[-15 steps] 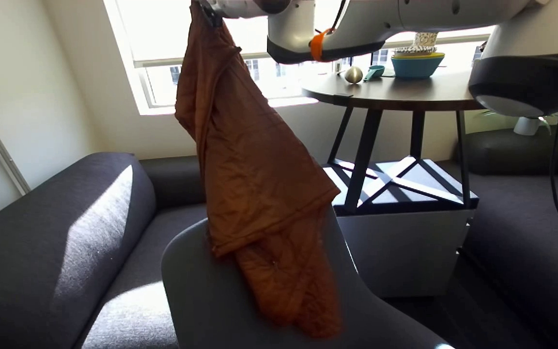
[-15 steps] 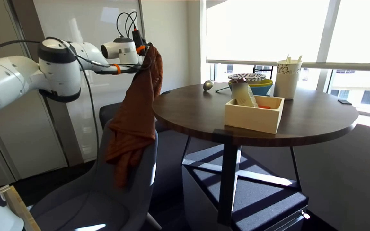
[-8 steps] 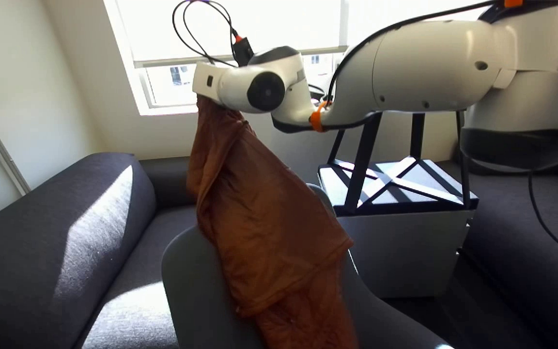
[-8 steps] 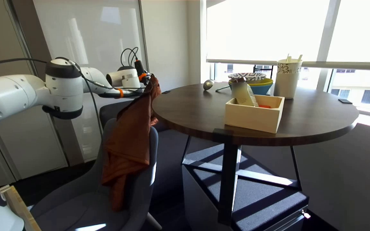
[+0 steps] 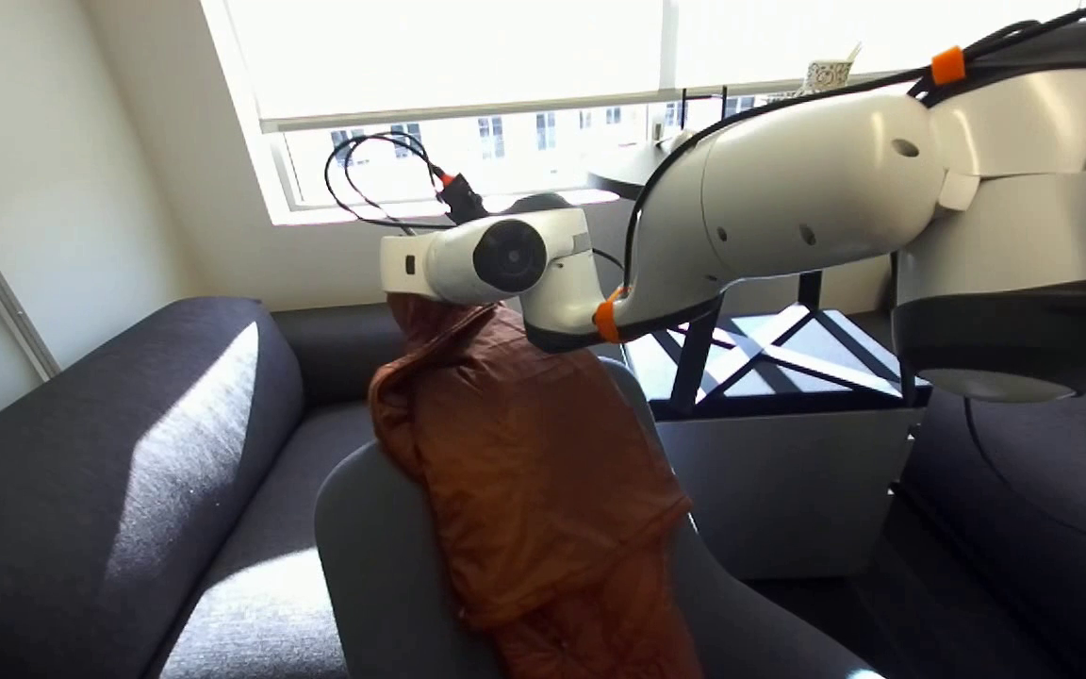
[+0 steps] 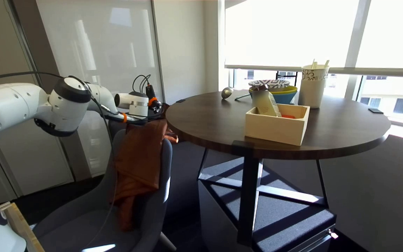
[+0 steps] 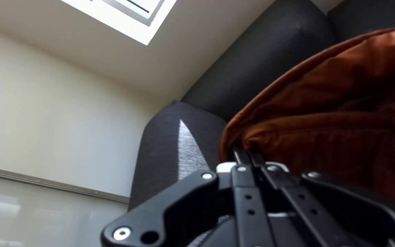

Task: Hang the towel over the chair

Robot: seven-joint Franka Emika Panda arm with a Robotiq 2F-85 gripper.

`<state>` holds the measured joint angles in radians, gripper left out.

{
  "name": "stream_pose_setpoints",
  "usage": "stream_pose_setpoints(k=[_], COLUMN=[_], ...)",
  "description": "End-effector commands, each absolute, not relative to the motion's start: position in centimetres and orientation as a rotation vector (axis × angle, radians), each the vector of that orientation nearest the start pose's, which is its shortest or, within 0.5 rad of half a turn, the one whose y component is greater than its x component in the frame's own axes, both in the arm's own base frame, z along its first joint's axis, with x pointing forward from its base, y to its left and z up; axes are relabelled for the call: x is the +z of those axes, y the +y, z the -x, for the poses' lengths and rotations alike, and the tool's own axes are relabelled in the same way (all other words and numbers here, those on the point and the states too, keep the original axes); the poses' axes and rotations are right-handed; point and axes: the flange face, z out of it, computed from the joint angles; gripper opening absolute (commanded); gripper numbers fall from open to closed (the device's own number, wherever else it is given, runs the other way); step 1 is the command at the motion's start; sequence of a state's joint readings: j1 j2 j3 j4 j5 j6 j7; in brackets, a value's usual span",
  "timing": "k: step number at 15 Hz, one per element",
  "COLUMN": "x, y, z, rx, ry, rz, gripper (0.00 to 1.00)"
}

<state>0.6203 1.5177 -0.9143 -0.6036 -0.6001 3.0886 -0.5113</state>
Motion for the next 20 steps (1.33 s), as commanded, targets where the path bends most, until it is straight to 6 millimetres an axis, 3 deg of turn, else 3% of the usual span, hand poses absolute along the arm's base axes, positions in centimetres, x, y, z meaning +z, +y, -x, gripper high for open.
stream_pose_setpoints(k=[1,4,7,11,15,18,20], x=[18.9,23.5,29.9,36.6,44.2,49.9,53.9], y=[35.0,35.4,35.5,37.5,38.4,37.6,36.0], z=[-75.8,-76.7,-77.1,-75.1,-72.7,-70.7,-69.4], rx=[0.684,0.710,0.748,0.986,1.246,1.476,1.634], ry=[1.801,1.775,1.775,1.876,1.899,1.822,1.711], rz=[-0.910,-0.933,-0.940,-0.953,-0.957,-0.961,-0.934], gripper=[0.29,0.49,0.69,0.98,1.00,1.00,1.00])
